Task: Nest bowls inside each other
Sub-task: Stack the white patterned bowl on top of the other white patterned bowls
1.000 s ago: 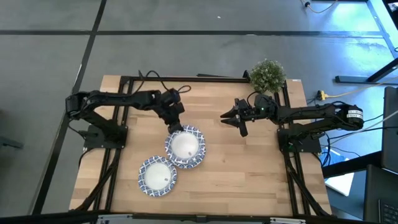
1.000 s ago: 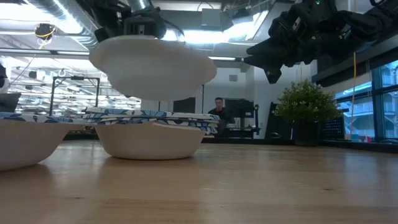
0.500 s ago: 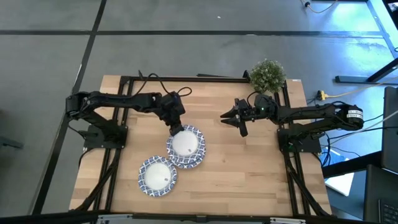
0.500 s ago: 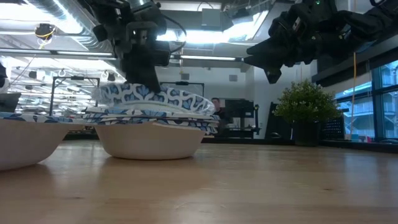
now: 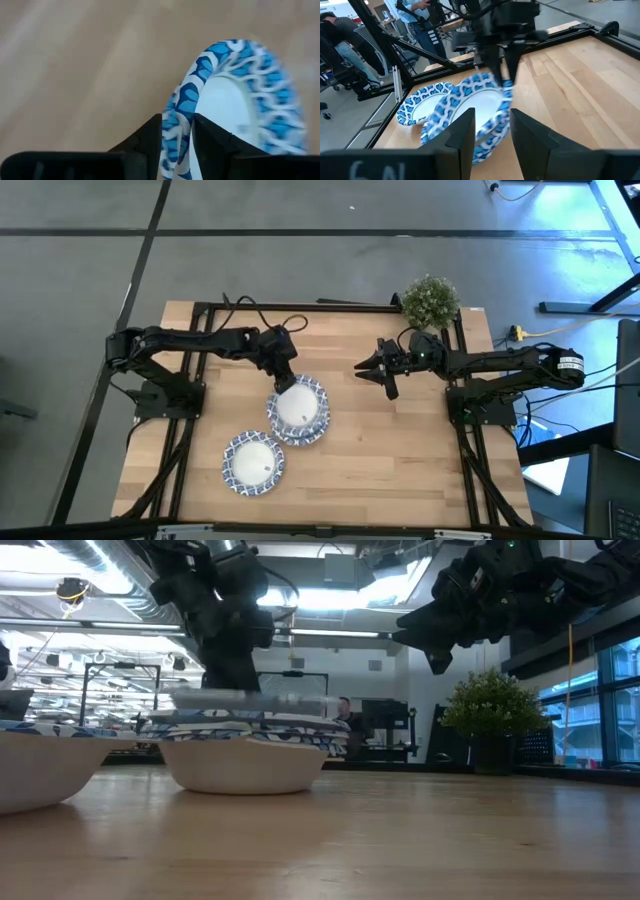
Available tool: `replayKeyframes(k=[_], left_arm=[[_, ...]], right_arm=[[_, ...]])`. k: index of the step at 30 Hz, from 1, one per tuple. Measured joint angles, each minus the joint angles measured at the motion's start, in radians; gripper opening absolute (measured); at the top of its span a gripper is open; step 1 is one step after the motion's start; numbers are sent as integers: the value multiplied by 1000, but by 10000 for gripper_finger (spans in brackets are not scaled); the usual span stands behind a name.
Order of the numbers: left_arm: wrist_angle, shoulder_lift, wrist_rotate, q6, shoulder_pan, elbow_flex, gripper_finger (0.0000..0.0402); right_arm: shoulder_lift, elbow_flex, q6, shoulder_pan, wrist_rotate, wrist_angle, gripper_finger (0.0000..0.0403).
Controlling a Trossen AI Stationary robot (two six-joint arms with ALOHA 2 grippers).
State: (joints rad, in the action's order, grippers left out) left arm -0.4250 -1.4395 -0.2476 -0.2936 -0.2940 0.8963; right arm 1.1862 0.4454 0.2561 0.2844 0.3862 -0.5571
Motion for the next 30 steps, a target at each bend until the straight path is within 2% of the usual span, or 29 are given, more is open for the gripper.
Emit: replayKeyframes(k=[3, 8, 10, 16, 22, 30], left_arm=[[2, 0, 14, 10, -37, 0, 101], [47, 0, -155, -12, -48, 0, 98], [51, 0, -177, -12, -33, 0, 99], [49, 0, -153, -19, 16, 0, 95], [68, 0, -43, -36, 39, 0, 87], [82, 0, -44, -3, 39, 0, 102]], right_arm=[[0, 0, 0, 0, 0, 0, 124], [0, 0, 0, 0, 6, 0, 124], [0, 0, 1, 0, 7, 0, 124], [0, 0, -1, 0, 8, 0, 124], [0, 0, -2, 0, 8, 0, 124], [0, 0, 2, 0, 9, 0, 124]])
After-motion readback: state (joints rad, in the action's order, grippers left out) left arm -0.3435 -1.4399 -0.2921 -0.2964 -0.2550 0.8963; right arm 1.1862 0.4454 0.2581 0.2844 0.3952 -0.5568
